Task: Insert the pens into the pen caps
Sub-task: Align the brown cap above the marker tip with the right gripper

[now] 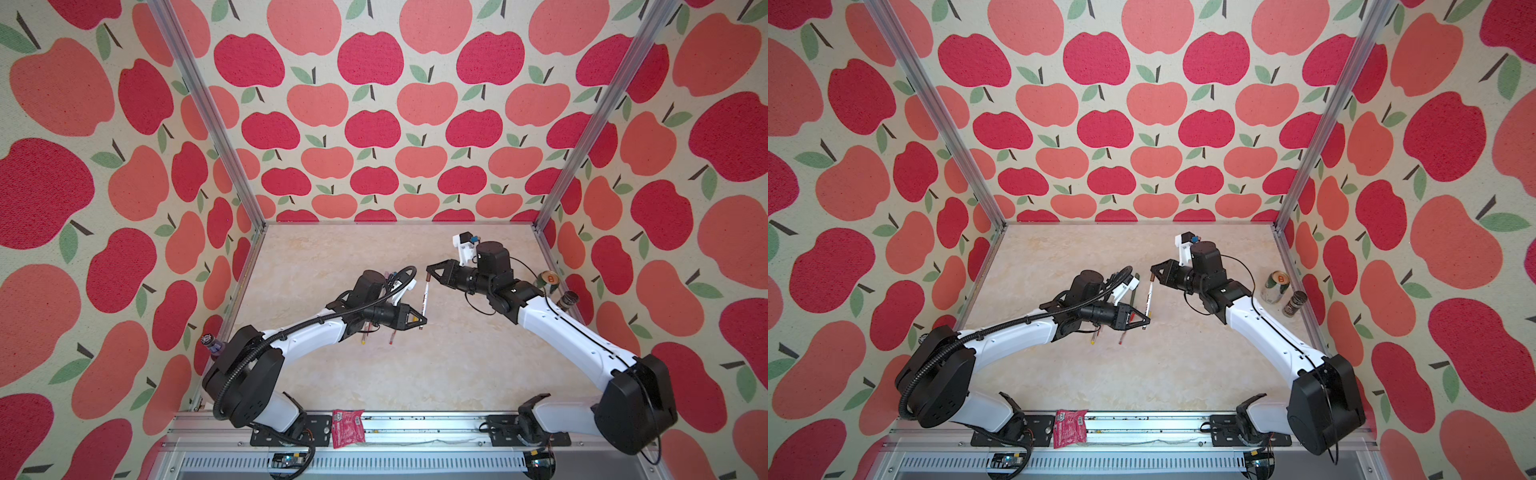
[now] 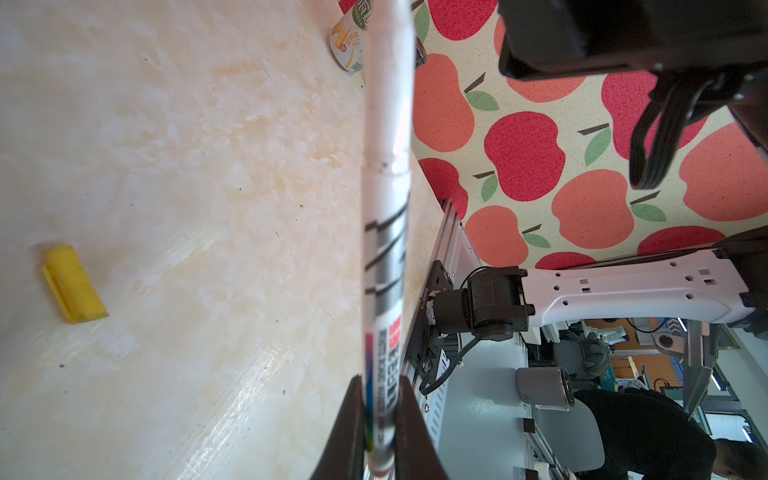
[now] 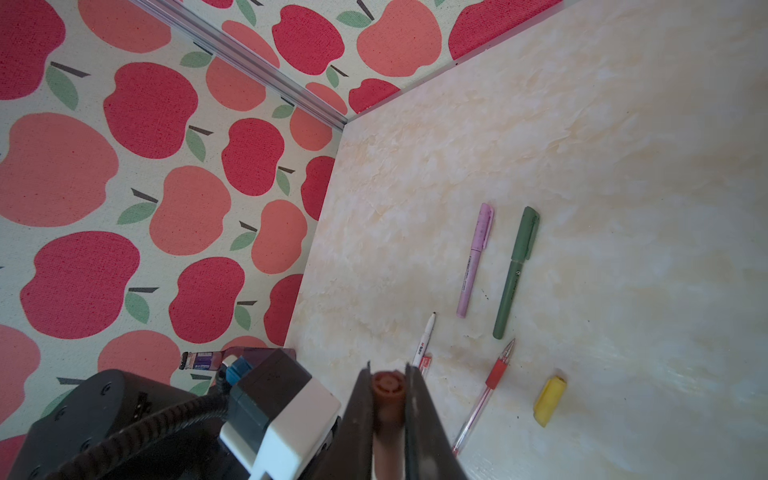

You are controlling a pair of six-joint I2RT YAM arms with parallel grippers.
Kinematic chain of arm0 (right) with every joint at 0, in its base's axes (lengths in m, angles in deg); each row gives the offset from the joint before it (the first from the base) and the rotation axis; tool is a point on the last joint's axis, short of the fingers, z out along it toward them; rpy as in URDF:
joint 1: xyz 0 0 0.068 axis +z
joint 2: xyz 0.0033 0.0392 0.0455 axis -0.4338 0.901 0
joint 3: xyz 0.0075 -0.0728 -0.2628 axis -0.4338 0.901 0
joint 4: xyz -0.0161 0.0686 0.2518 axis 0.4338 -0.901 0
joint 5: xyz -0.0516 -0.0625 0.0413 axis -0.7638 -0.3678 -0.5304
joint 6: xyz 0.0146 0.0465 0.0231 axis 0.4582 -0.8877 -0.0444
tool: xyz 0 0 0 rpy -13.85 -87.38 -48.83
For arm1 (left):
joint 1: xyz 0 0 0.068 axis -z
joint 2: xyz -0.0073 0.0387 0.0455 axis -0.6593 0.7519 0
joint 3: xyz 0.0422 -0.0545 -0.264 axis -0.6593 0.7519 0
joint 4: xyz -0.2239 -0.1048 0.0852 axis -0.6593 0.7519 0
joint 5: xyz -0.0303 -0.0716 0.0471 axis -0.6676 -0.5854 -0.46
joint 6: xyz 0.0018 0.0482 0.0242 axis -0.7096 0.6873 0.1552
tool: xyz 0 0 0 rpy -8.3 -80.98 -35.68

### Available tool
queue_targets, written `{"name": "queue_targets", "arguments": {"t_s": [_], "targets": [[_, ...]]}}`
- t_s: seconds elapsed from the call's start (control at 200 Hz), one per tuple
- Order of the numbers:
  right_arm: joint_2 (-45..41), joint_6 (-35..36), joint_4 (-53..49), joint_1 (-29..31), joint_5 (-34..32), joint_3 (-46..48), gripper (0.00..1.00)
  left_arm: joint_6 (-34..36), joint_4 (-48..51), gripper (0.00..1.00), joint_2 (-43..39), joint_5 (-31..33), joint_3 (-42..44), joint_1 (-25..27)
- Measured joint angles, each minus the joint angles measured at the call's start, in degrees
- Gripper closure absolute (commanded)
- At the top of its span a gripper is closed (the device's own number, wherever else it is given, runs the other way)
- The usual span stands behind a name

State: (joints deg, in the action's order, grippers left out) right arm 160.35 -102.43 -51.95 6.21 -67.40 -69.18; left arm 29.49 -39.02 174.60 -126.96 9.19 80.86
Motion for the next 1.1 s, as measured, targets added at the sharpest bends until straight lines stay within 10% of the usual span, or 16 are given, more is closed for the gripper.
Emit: {"name": "queue_targets", "arguments": {"t_s": [1.101], "targets": [[-0.20,7.48,-2.80,2.49,-3.43,-0.07,0.96,0.02,1.55,1.00,-0.79,-0.37,1.25,0.02]]}}
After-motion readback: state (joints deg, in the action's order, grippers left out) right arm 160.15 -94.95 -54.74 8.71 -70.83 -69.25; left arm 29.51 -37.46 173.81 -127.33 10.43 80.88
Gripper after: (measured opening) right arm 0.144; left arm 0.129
